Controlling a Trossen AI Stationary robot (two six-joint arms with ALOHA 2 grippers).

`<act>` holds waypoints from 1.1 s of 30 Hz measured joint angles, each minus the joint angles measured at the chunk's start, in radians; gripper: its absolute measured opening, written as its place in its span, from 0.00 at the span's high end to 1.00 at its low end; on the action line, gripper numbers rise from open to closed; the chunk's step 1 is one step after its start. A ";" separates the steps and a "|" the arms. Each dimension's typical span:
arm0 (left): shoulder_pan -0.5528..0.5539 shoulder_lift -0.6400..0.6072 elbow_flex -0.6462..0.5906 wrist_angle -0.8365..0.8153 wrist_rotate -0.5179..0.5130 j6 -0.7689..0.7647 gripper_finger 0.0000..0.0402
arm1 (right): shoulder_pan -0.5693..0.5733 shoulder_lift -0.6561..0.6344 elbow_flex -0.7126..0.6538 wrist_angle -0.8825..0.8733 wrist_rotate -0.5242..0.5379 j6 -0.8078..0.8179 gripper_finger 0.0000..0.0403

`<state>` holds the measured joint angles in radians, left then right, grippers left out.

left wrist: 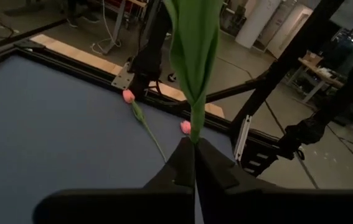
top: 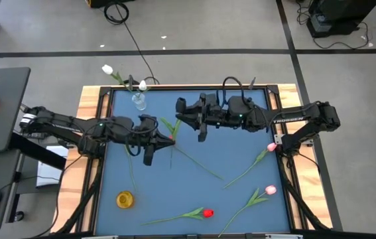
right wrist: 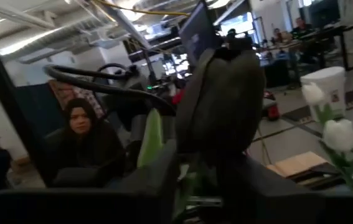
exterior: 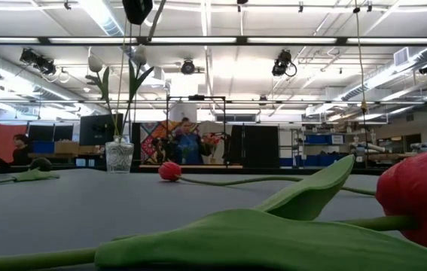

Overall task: Sort flowers into vase by color
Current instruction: Put the right black tulip into the transparent vase

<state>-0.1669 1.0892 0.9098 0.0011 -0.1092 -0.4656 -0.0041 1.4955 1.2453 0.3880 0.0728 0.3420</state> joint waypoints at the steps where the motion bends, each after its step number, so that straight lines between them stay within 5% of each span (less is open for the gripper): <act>1: 0.000 -0.002 0.000 -0.004 -0.001 -0.010 0.99 | -0.002 -0.004 -0.001 -0.007 0.006 0.001 0.65; 6: 0.009 -0.016 0.000 -0.062 -0.041 -0.046 1.00 | 0.001 -0.073 -0.002 -0.026 0.081 0.014 0.47; 12: 0.008 -0.034 0.000 -0.062 -0.082 -0.048 1.00 | 0.039 -0.161 -0.001 -0.183 0.159 0.088 0.41; 26: 0.008 -0.043 0.000 -0.065 -0.090 -0.040 1.00 | 0.089 0.066 -0.002 -0.021 0.110 0.199 0.43; 33: 0.008 -0.044 0.000 -0.067 -0.090 -0.040 1.00 | 0.063 0.081 -0.002 -0.021 0.059 0.188 0.61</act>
<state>-0.1593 1.0451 0.9100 -0.0660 -0.1996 -0.5057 0.0592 1.5763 1.2434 0.3673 0.1322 0.5301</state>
